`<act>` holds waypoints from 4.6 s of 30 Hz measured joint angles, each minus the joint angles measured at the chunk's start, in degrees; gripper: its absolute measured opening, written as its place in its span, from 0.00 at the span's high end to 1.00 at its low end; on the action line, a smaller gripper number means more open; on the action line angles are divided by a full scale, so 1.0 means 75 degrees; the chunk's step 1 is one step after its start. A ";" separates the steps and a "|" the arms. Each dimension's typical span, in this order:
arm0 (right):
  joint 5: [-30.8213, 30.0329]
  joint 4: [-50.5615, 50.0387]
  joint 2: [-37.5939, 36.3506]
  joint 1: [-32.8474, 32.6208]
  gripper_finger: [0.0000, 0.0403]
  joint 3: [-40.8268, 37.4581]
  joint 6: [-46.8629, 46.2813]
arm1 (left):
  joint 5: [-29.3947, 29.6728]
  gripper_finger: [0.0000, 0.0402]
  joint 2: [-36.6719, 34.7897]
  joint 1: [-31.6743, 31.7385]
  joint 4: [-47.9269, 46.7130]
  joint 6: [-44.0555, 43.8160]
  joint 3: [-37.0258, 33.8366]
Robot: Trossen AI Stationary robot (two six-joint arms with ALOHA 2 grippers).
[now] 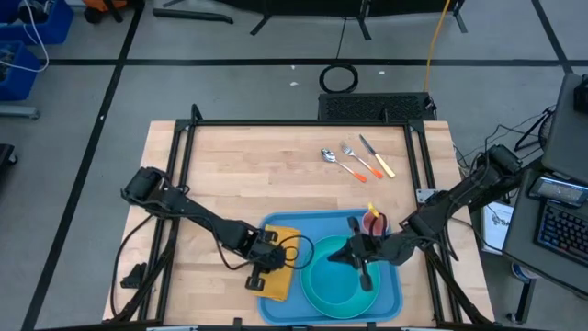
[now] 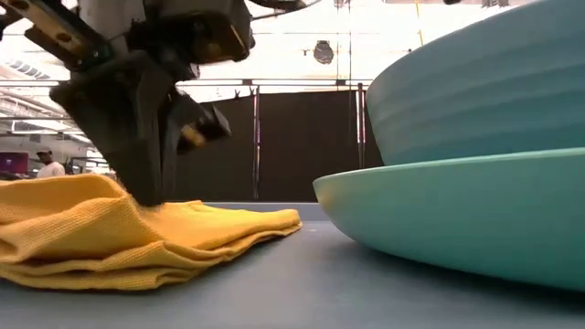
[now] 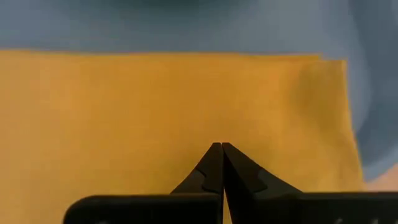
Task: Set up tray
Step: Adjust the orange napkin on the blue serving tray, then put the orange fork on the orange napkin
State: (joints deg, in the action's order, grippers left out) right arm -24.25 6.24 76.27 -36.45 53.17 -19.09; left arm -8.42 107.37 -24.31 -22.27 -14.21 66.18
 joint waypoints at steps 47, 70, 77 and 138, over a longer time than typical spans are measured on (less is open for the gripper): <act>0.0023 0.1539 0.0000 0.0356 0.90 -0.0808 0.0302 | 0.1085 0.96 -0.0392 0.0214 0.1231 -0.0566 -0.0039; 0.1263 -0.1811 -0.0459 0.3410 0.68 0.0044 0.0580 | 0.4805 0.08 -0.1888 0.0232 0.1210 0.0829 -0.0411; 0.1291 -0.4526 -0.0568 0.5051 0.71 0.1285 0.0850 | 0.3670 0.04 -0.2754 0.0503 0.3532 0.1332 -0.1882; 0.4010 -0.9144 0.4268 1.0536 0.71 0.3173 0.3042 | 0.3123 0.13 -0.5694 0.0853 0.7560 0.1858 -0.5693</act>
State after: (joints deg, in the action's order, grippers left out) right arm 5.82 -62.34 108.28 42.58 76.97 3.73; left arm 15.00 64.66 -17.91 34.43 -0.27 23.48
